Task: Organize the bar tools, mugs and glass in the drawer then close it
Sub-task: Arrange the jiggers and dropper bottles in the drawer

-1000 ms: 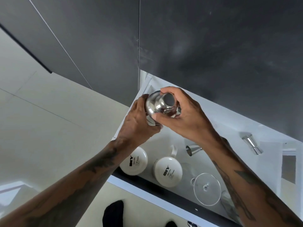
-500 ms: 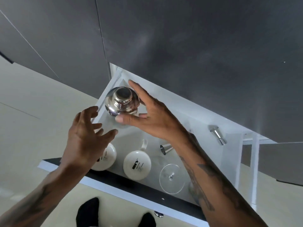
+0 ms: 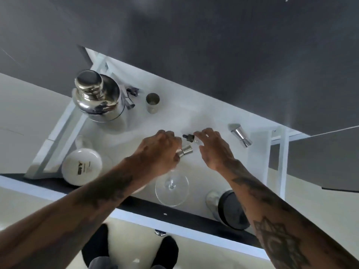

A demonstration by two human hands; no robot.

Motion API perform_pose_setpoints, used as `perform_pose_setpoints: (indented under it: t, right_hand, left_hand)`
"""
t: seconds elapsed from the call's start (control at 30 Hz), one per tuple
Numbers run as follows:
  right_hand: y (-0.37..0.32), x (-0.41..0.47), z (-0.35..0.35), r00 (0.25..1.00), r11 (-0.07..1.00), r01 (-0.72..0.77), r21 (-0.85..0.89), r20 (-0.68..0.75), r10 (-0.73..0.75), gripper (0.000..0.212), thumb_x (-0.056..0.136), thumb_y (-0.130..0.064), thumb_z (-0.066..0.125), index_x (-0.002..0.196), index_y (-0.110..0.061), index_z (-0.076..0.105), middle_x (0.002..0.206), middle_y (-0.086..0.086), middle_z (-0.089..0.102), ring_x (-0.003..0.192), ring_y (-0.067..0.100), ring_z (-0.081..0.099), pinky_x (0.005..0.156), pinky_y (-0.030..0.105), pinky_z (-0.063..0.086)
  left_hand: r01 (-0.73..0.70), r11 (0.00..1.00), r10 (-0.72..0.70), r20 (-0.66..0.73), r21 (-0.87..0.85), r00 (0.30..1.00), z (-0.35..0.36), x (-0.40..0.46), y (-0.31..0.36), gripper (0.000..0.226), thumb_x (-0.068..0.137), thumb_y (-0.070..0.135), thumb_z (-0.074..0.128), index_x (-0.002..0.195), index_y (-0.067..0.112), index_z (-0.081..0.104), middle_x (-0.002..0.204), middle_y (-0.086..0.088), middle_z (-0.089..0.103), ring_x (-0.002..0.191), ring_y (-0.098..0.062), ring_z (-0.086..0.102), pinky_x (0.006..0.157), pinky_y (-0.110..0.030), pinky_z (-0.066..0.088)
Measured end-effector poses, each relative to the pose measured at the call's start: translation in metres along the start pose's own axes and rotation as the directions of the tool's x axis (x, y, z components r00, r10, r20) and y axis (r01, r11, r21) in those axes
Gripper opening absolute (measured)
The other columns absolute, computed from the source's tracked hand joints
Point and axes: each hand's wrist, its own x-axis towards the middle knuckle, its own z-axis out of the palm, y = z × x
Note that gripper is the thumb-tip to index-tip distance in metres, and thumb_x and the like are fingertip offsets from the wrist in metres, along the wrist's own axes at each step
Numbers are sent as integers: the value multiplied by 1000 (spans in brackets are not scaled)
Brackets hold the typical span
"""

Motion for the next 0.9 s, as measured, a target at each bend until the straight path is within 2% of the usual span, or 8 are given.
perform_pose_setpoints:
  t: [0.2, 0.37, 0.5, 0.6, 0.7, 0.77, 0.87, 0.9]
  right_hand:
    - [34, -5, 13, 980, 978, -166, 126, -85, 177, 45, 89, -9, 59, 132, -19, 51, 124, 8, 54, 109, 30, 52, 81, 41, 52]
    - [63, -26, 14, 962, 933, -236, 273, -70, 264, 44, 89, -16, 60, 132, -16, 54, 128, 13, 53, 115, 31, 55, 90, 41, 51]
    - [63, -28, 3, 920, 926, -357, 126, -126, 371, 49, 88, -25, 64, 134, -14, 49, 143, 14, 47, 127, 34, 45, 94, 46, 46]
    - [35, -29, -14, 946, 992, -114, 62, -298, 127, 56, 80, -22, 71, 131, -14, 51, 132, 14, 50, 117, 35, 47, 90, 47, 47]
    - [-11, -30, -23, 940, 949, 293, 113, -214, -265, 69, 78, -19, 73, 140, -21, 43, 135, 6, 51, 116, 28, 50, 88, 41, 50]
    - [-33, -28, -16, 940, 926, 318, 201, -194, -281, 59, 86, -20, 65, 139, -18, 42, 125, 6, 60, 104, 28, 59, 79, 39, 53]
    - [-32, -27, -1, 965, 912, 203, 356, -232, -124, 38, 92, -21, 57, 128, -16, 47, 110, 6, 68, 91, 32, 66, 73, 42, 54]
    - [-25, -30, 3, 975, 899, 142, 414, -216, -54, 37, 90, -20, 60, 125, -17, 48, 107, 4, 69, 90, 31, 66, 74, 41, 54]
  left_hand:
    - [148, 989, -149, -49, -26, 988, 11, 22, 5, 23, 82, 27, 59, 102, 21, 69, 103, -1, 69, 91, -25, 65, 75, -32, 53]
    - [144, 977, -177, 219, 157, 960, 37, 51, -1, 50, 70, 43, 76, 107, 13, 61, 103, -6, 64, 88, -28, 62, 67, -30, 42]
    - [189, 974, -208, 168, 123, 963, 42, 54, -3, 30, 70, 24, 73, 96, 10, 65, 94, -10, 63, 70, -26, 55, 59, -29, 39]
    - [195, 980, -192, 74, -36, 979, 31, 51, -7, 22, 68, 25, 71, 84, 9, 70, 79, -9, 61, 67, -27, 58, 51, -23, 35]
    - [192, 961, -178, 84, -201, 980, 13, 47, -1, 18, 67, 26, 76, 70, 11, 65, 62, 0, 60, 56, -16, 55, 41, -17, 30]
    - [259, 912, -230, 127, -319, 965, 2, 47, 1, 20, 63, 24, 79, 70, 9, 66, 60, 2, 64, 52, -9, 59, 40, -12, 41]
    - [367, 718, -240, 284, -592, 928, -13, 49, -4, 60, 58, 22, 84, 113, 7, 63, 89, -6, 75, 74, -14, 74, 76, -27, 60]
    - [348, 713, -258, 234, -608, 937, -16, 52, -7, 65, 61, 23, 82, 121, 11, 59, 99, -5, 72, 81, -16, 73, 80, -31, 59]
